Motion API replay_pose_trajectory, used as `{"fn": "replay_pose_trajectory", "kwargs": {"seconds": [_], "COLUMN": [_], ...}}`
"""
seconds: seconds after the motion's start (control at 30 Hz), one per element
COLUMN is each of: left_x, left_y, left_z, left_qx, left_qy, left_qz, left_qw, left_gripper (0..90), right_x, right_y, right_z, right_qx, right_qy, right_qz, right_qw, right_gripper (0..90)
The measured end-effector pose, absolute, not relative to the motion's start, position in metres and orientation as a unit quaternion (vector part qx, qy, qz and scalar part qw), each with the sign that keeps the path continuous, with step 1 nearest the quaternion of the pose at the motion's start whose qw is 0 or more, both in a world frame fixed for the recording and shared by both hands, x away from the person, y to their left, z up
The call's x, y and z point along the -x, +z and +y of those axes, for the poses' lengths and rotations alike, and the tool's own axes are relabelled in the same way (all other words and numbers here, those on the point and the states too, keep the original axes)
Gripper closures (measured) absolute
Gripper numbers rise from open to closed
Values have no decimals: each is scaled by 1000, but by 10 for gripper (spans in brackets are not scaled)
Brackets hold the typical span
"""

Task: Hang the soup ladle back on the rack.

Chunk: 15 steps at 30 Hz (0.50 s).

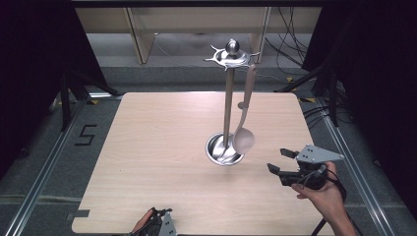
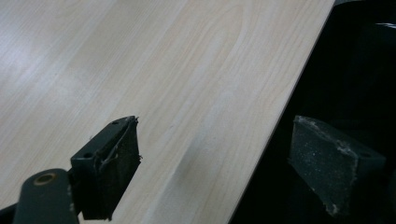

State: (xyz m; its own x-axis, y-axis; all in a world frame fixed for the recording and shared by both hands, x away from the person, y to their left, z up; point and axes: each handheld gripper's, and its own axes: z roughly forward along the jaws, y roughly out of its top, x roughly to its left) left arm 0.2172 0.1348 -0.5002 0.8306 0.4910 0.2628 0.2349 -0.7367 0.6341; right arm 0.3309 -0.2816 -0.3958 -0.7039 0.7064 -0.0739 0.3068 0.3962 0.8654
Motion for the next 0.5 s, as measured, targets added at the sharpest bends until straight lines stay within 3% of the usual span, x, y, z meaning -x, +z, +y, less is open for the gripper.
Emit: {"fn": "replay_pose_trajectory", "kwargs": {"seconds": [0.5], "left_x": [-216], "left_y": [-500], "left_z": [139], "left_qx": [-906], "left_qy": [216], "left_qz": [201], "left_qw": [304], "left_gripper": [154], "right_x": [-321], "right_y": [-415], "right_z": [-286], "right_qx": [-344], "right_qy": [440], "right_qz": [807], "right_qw": [194], "right_gripper": [319]}}
